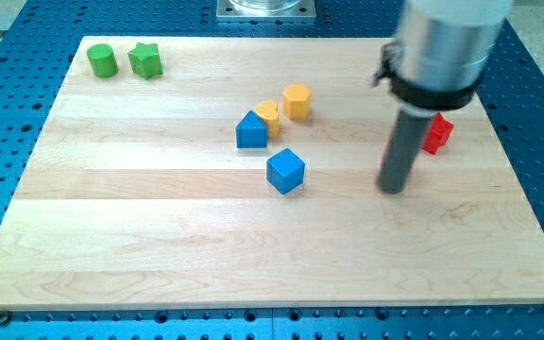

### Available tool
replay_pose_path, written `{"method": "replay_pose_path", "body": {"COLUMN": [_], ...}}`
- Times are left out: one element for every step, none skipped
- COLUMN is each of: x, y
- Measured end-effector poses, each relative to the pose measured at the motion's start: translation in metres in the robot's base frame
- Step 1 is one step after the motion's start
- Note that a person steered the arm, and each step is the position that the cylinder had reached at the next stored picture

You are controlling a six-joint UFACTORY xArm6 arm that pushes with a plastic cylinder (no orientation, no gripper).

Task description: Push the green circle into the green star

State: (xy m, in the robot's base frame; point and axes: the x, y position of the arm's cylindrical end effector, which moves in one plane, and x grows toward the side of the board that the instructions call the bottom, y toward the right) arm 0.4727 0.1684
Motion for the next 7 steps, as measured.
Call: {"method": "replay_pose_path", "body": {"x": [-0.016, -0.005, -0.001, -0.031, -0.043, -0.043, -0.039], "y": [0.019, 0.001, -0.052, -0.054, -0.042, -0.059, -0.131]}}
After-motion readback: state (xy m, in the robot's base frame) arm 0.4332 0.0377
